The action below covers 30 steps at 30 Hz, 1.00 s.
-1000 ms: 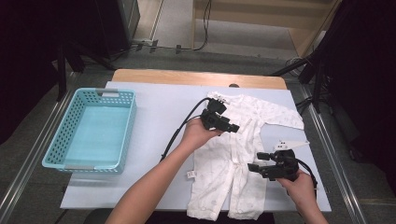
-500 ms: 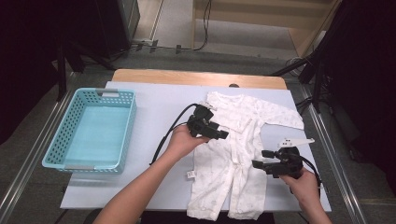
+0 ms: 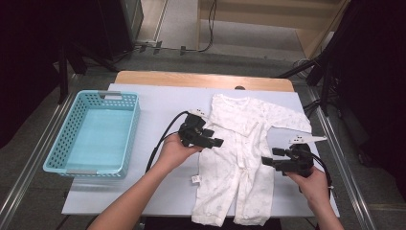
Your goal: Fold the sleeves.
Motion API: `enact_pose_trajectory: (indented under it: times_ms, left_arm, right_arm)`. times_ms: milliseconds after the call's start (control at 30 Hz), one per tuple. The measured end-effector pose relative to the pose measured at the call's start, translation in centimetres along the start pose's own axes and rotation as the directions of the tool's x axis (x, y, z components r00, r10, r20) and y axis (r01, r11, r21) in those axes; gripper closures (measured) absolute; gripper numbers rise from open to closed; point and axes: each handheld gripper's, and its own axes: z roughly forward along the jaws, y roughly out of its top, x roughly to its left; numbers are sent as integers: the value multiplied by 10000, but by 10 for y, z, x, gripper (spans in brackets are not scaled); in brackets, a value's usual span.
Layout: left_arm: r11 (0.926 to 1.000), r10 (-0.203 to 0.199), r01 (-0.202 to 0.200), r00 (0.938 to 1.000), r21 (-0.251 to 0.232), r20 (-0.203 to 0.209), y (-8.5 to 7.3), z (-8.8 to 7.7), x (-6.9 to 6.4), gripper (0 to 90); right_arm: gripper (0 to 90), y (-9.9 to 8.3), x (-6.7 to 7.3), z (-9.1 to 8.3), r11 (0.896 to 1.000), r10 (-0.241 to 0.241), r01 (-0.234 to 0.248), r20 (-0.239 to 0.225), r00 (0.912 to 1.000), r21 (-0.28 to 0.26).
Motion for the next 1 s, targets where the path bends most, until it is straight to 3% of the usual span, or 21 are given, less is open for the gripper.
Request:
enact_pose_trajectory:
  times_ms: [133, 567, 833, 1000]
  left_arm:
    - [10000, -46, 46, 9999, 32, -90, -6, -4, 0, 389]
    - [9997, -68, 71, 9999, -232, 142, -22, -15, -2, 328]
    - [9999, 3, -4, 10000, -142, -47, -29, -21, -5, 305]
    - [9998, 54, -56, 9999, -173, -85, -33, -24, -7, 287]
  right_arm:
    - [239, 6, -6, -2, 10000, 52, -52, 80, 10000, -77]
    - [240, 28, -24, 3, 9998, 201, -198, 352, 9992, -69]
    - [240, 37, -35, 6, 9996, 277, -278, 507, 9983, 4]
    - [240, 41, -43, 8, 9982, 599, -600, 623, 9963, -7]
